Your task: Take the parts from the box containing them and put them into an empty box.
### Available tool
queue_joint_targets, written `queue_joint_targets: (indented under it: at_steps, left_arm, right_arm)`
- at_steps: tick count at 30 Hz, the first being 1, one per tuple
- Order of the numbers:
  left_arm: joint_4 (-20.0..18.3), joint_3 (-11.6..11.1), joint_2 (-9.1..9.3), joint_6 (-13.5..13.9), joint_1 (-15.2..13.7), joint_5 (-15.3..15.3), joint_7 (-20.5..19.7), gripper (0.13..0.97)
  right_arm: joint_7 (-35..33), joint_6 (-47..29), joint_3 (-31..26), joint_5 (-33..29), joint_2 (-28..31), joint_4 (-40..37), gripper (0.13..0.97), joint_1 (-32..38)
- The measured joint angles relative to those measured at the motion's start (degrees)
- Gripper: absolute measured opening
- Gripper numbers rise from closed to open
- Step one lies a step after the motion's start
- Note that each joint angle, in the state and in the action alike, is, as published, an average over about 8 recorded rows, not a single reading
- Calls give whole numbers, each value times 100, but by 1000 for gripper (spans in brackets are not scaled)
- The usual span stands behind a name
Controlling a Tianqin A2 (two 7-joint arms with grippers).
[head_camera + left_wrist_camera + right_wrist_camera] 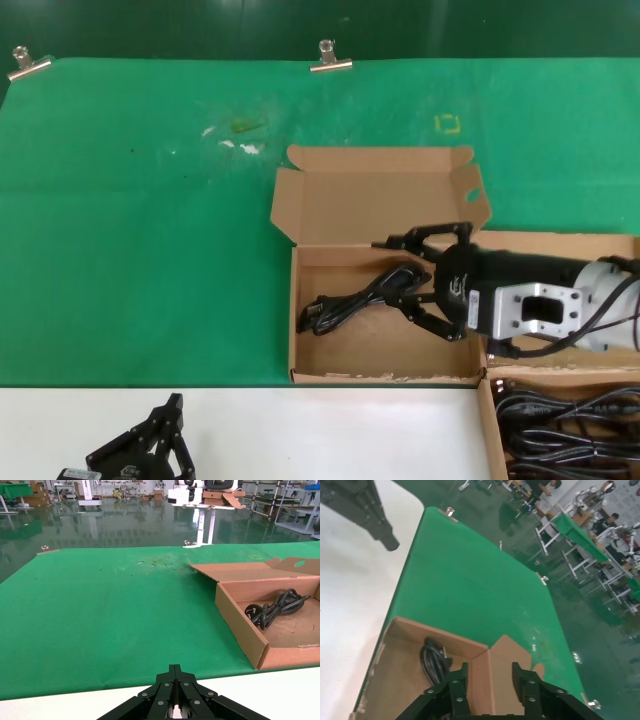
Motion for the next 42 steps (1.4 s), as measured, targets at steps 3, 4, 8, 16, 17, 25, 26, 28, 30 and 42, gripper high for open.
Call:
queue_joint_targets:
  at_steps: [3,4,8,16,17,25,26,28,30,42]
  left_arm:
    - [0,0,0,0,0,0,0,149]
    - [0,0,0,0,0,0,0,149]
    - [0,0,0,0,0,0,0,149]
    - [0,-3,0,-5,5,-5,4,179]
    - [0,-4,0,-7,6,-6,5,179]
    - [2,-12,0,-18,15,-17,13,239]
    - [2,-13,0,-19,16,-19,14,251]
    - [2,-15,-1,-23,18,-22,16,275]
    - [3,-17,-1,-26,21,-24,18,295]
    - [5,-29,-1,-44,36,-41,32,544]
  right_arm:
    - [80,-32,49,52,75,120,334,-8]
    - [104,-42,62,65,97,154,351,-12]
    - [151,-58,88,92,141,223,424,-28]
    - [253,159,219,198,102,328,547,-296]
    - [274,206,247,220,93,348,547,-355]
    - [477,663,516,437,5,554,749,-906]
    - [503,722,551,465,-7,581,749,-978]
    - [558,846,623,523,-31,637,783,-1128]
    - [612,967,696,581,-54,692,817,-1276]
    - [941,1705,1131,931,-197,1025,946,-2171]
